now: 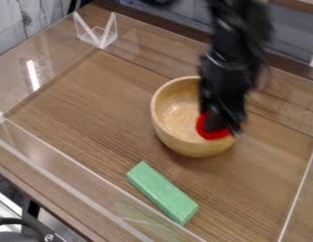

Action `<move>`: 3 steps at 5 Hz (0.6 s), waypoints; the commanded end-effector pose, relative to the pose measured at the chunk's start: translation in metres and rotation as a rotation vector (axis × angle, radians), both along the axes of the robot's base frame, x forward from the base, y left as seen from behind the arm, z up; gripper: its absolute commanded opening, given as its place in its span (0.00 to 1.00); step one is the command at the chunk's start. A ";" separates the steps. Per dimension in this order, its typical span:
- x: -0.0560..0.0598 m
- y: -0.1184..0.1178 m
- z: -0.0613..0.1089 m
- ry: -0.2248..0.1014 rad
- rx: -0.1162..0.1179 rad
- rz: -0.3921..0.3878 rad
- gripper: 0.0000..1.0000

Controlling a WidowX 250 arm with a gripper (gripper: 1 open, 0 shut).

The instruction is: Move the red object to the right side of the table

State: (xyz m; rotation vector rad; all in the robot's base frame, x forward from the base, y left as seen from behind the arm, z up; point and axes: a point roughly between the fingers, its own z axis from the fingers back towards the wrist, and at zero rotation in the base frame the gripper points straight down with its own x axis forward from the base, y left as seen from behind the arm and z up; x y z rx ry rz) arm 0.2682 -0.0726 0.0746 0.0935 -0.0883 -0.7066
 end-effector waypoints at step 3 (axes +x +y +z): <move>-0.019 -0.048 0.006 -0.075 -0.081 -0.028 0.00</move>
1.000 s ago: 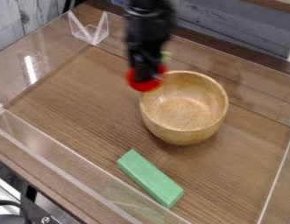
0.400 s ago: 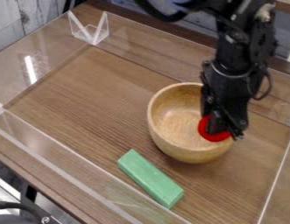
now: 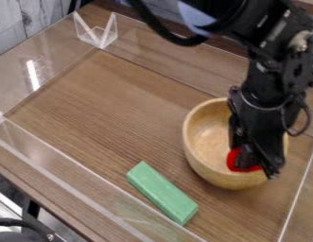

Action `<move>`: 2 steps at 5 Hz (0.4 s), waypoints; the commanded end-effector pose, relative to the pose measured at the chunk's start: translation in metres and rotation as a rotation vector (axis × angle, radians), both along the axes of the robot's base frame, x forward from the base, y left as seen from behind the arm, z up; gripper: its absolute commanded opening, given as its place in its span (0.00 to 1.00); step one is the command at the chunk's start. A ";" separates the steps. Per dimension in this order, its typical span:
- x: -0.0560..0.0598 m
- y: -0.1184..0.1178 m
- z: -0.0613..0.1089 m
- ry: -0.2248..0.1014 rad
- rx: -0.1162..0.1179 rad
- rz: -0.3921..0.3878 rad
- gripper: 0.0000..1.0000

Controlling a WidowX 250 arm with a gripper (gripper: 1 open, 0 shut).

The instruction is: Move the red object to the right side of the table

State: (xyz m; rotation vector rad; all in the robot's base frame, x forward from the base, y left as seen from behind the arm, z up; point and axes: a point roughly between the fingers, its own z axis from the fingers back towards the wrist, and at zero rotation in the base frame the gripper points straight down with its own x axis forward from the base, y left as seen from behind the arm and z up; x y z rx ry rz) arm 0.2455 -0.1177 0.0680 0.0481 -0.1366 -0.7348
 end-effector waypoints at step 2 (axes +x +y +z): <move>-0.013 -0.013 0.012 -0.062 -0.057 0.022 0.00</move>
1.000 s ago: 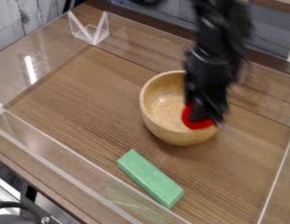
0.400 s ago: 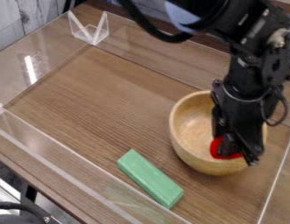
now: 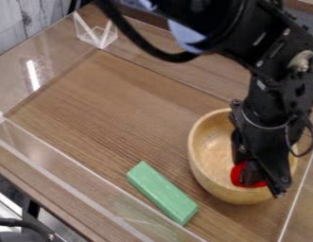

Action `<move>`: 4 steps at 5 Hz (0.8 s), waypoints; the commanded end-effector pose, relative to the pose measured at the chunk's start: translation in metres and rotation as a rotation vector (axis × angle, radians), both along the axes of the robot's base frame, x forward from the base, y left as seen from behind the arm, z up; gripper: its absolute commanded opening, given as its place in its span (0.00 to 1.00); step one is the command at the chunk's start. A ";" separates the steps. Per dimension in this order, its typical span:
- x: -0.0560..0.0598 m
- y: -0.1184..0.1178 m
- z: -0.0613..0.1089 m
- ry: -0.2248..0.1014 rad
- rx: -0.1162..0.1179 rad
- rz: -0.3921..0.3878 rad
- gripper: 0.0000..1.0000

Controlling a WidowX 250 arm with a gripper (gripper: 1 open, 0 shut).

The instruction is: Move the red object to the right side of the table

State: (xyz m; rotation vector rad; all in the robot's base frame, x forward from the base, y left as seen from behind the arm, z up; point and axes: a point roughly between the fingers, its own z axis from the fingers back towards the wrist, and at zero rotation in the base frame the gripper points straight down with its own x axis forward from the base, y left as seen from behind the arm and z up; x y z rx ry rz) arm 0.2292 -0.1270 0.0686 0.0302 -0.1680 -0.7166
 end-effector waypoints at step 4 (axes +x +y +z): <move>0.009 -0.012 -0.023 -0.055 -0.075 0.013 0.00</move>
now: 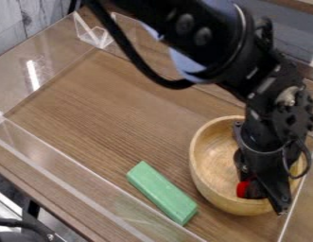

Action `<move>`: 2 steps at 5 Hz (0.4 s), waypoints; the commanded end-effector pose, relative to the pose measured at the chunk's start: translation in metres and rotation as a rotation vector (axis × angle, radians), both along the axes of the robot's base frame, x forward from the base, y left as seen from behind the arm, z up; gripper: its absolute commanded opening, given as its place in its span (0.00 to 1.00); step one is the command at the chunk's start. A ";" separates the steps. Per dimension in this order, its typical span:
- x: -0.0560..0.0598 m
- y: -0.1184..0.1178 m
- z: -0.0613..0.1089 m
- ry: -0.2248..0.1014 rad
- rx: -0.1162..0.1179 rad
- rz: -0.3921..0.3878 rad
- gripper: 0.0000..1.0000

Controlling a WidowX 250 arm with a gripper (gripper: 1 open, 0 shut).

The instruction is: Move the red object to the right side of the table

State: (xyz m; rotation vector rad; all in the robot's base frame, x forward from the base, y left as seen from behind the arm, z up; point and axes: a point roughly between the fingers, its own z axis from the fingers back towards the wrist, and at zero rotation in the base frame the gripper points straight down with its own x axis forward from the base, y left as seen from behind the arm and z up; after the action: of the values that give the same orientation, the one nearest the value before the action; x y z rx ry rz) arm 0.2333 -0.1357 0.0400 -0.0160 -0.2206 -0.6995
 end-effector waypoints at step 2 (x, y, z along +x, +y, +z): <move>0.016 -0.009 0.026 -0.026 -0.011 -0.023 0.00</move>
State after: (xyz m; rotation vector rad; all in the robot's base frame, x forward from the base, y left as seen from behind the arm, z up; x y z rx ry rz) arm 0.2404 -0.1394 0.0531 -0.0117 -0.1957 -0.7188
